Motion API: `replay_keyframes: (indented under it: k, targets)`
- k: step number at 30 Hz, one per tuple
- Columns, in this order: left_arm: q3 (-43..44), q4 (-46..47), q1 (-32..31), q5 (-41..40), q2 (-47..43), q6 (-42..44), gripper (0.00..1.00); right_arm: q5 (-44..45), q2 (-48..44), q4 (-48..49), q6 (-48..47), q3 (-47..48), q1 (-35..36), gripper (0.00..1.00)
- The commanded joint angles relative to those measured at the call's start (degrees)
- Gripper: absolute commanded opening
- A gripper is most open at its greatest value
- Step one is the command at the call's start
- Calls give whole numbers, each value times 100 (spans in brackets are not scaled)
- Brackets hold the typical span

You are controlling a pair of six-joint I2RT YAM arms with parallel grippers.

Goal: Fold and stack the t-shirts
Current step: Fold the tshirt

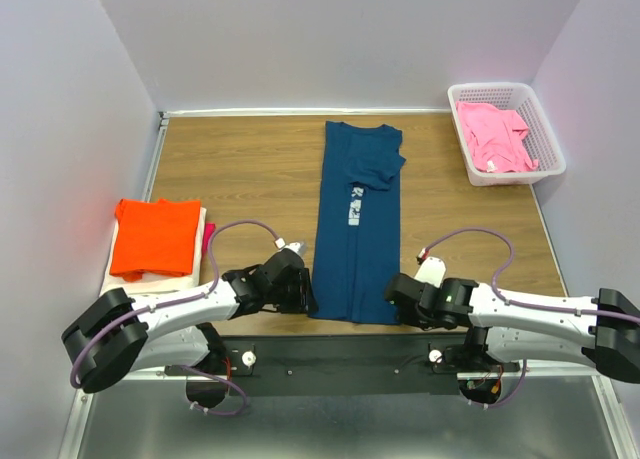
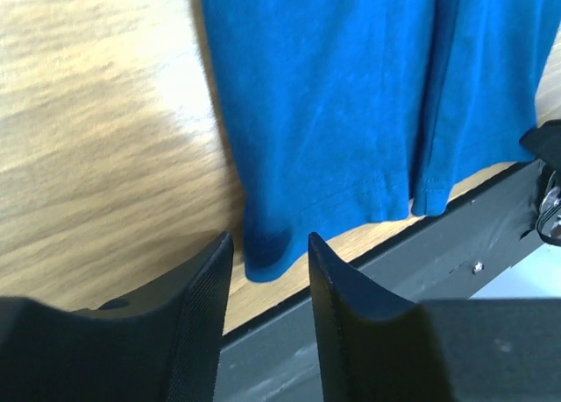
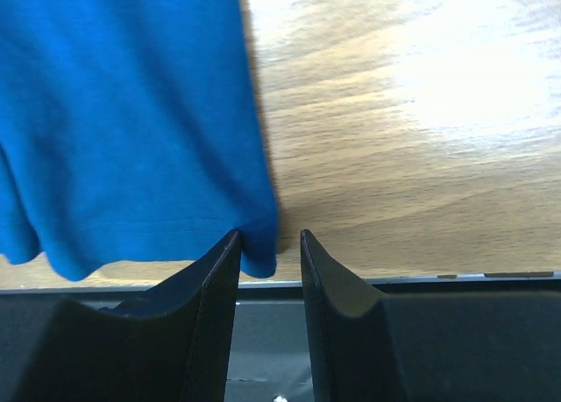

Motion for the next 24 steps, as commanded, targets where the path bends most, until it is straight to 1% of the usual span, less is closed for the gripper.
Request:
replay_keyframes:
  k: [1, 2, 5, 9, 11, 12, 14, 17, 18, 21, 22, 23, 24]
  targets:
    - [-10, -187, 16, 175, 74, -87, 40, -1, -144, -33, 302, -144, 36, 40]
    - [-10, -170, 16, 201, 101, -87, 34, -9, -179, -33, 303, -162, 36, 40]
    - [-19, -135, 16, 254, 250, -70, 25, -71, -135, 81, 276, -214, 28, 40]
    - [-72, -82, 16, 289, 294, -70, 20, -238, 102, 414, 189, -328, 36, 39]
    - [-107, -73, 16, 307, 294, -61, 20, -343, 172, 529, 153, -372, 36, 38]
    - [-116, -64, 16, 307, 294, -70, 17, -370, 199, 608, 145, -390, 36, 37]
    - [-169, -29, 16, 333, 294, -78, 17, -396, 243, 653, 136, -408, 36, 36]
    - [-221, 41, 16, 377, 294, -87, 11, -370, 217, 679, 118, -390, 36, 34]
    - [-221, 59, 16, 386, 294, -70, 9, -353, 199, 679, 118, -364, 36, 33]
    - [-73, 59, 16, 369, 242, 53, 0, -291, 94, 670, 109, -294, 36, 24]
    - [-72, 41, 16, 342, 216, 53, 0, -273, 41, 662, 92, -294, 36, 21]
    - [76, -46, 16, 238, 207, 123, 0, -238, -29, 653, 74, -224, 36, 13]
    - [164, -73, 16, 176, 180, 176, 0, -203, -151, 618, 39, -180, 36, 11]
